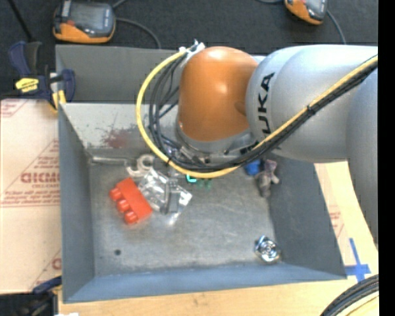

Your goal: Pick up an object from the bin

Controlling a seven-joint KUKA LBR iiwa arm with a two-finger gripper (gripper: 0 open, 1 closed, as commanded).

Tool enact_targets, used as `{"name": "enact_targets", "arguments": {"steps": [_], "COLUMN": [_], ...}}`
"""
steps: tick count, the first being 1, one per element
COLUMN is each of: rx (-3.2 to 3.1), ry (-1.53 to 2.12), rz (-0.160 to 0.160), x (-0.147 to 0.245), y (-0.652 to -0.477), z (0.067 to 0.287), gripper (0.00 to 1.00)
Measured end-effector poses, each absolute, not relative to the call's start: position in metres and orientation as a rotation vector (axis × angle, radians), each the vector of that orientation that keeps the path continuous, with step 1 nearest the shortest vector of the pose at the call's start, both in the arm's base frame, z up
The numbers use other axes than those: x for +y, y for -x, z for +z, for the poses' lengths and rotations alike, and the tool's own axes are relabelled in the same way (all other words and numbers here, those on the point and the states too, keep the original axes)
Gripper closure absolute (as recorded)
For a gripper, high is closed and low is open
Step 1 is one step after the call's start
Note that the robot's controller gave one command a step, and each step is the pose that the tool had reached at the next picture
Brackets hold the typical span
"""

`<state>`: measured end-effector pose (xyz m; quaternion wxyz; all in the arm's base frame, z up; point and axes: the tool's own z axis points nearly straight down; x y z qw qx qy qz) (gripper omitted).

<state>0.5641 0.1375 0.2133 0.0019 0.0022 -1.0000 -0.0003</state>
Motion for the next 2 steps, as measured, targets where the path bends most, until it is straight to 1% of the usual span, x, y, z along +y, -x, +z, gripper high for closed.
{"name": "enact_targets", "arguments": {"steps": [1,2], "rx": [-3.13,-3.146], "ry": [-0.236,0.021], "rz": [0.003,-0.002], "x": [0.143,0.177], "y": [-0.602,-0.576], "z": [0.099,0.077], "gripper": [0.0,0.0]}}
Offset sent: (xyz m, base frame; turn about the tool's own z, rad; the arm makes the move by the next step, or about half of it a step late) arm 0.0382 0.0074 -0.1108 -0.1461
